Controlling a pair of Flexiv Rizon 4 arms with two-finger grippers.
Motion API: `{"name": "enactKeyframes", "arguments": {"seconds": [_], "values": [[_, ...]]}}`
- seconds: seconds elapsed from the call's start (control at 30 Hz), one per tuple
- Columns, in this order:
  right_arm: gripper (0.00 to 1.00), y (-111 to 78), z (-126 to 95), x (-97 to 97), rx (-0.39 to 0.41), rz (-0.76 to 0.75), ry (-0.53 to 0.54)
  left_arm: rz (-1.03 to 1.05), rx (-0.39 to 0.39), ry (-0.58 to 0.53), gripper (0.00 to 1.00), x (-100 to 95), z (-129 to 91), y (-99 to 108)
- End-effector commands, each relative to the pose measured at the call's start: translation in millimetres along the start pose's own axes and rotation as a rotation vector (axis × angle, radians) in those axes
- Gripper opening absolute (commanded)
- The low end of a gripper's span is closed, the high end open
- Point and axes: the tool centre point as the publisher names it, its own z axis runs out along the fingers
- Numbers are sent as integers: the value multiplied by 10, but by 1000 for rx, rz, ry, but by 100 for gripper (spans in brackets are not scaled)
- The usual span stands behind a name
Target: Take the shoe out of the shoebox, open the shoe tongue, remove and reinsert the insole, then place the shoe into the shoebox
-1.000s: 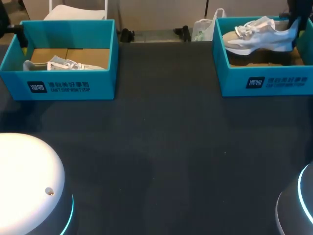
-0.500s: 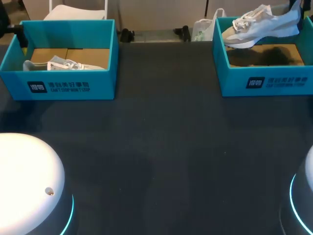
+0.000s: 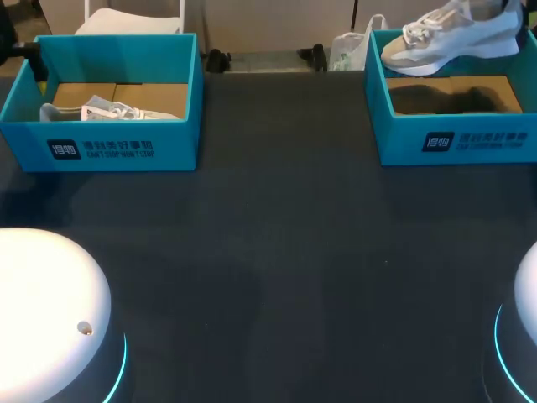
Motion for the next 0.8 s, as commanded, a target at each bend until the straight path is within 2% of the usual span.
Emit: {"name": "enactKeyframes", "arguments": {"seconds": [0.03,0.23,0.53,0.8], "values": [[0,3,52,-10,0,-12,-2,0,-4,3,100,1,-3,-18],[0,72,259,-82,15,-26,-9,0,-4,3,100,1,-3,-18],[0,84,551,-40,29,-48,17,0,-4,3,100,1,-3,-18],[0,149,716,-191,40,-44,25,0,-4,3,100,1,-3,-18]]}}
